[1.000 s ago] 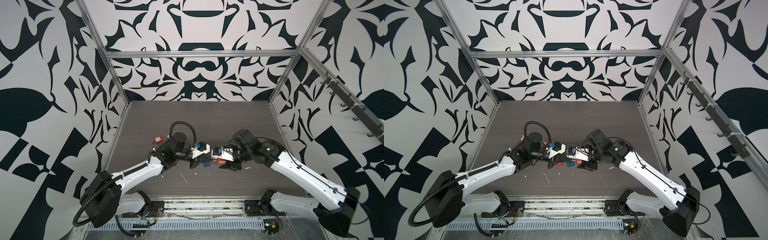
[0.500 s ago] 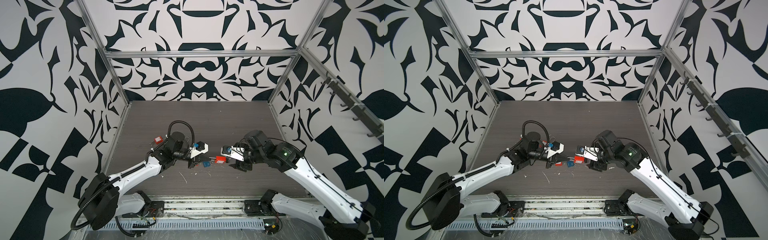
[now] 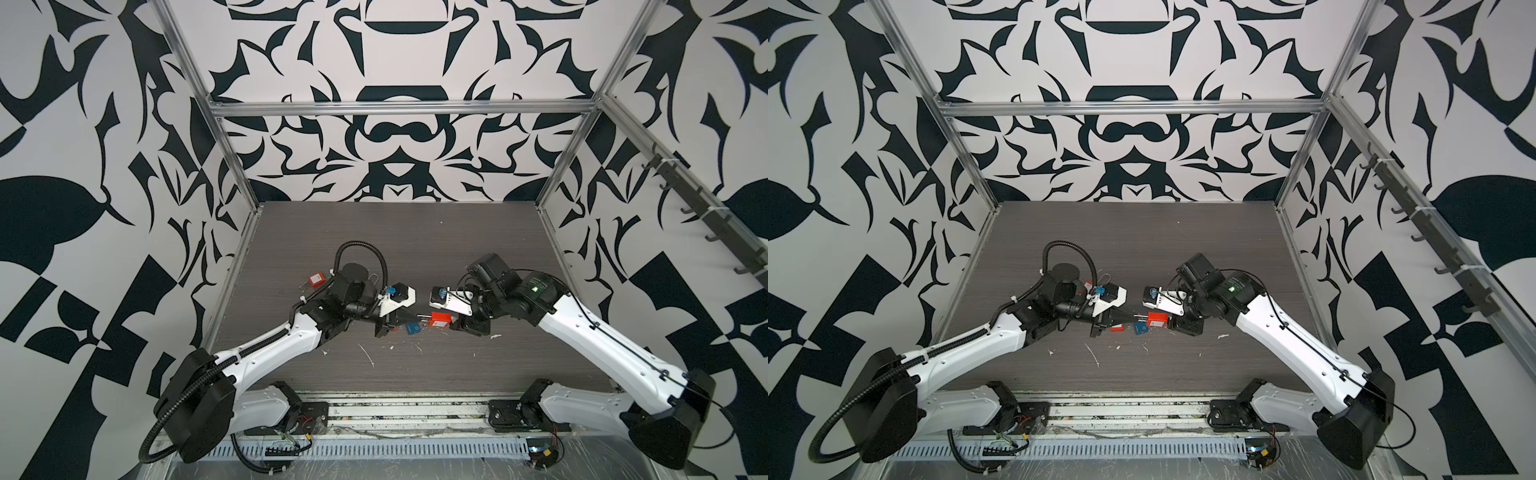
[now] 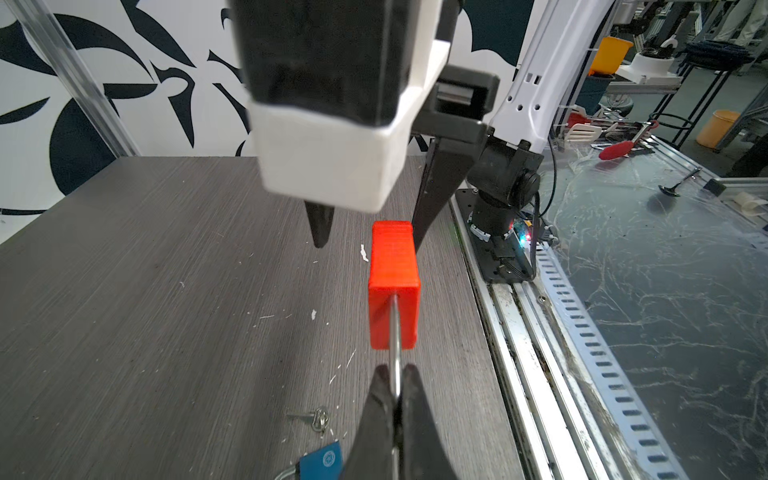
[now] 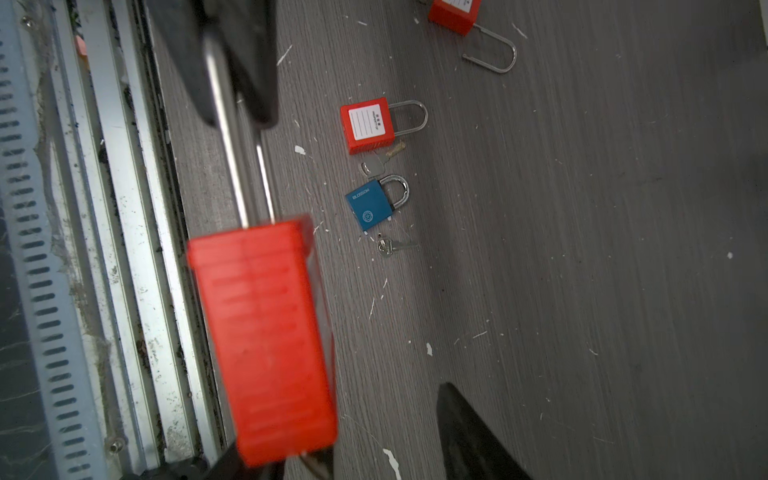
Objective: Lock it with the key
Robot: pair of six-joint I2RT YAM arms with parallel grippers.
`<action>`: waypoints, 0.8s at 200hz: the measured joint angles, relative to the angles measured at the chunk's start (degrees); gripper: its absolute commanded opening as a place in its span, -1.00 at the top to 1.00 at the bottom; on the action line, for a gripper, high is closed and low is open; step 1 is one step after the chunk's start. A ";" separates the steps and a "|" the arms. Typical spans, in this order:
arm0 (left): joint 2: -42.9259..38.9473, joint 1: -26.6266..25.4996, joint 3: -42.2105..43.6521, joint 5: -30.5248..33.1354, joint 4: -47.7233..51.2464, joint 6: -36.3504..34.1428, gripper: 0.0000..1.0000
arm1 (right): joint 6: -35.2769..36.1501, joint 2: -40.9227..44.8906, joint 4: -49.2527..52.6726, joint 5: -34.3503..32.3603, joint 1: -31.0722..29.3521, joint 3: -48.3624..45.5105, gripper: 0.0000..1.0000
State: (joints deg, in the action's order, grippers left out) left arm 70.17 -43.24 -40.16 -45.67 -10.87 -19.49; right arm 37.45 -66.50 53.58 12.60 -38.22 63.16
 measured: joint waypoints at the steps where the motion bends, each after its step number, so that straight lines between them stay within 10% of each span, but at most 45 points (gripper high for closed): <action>1: 0.00 -0.02 0.00 -0.02 0.00 0.00 1.00 | 0.00 -0.02 -0.11 -0.04 0.00 -0.02 -0.12; 103: -0.74 -0.46 0.00 1.05 -0.24 -0.11 1.00 | 4.04 8.57 -3.50 -4.63 0.00 -6.43 -0.19; 160: -0.74 -0.55 0.00 0.83 0.07 -0.48 1.00 | 5.77 12.00 -0.42 -0.76 0.00 -6.82 0.24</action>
State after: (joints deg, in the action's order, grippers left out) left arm 69.43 -43.79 -40.16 -44.84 -10.81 -19.97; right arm 43.22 -54.50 53.17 11.84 -38.22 56.34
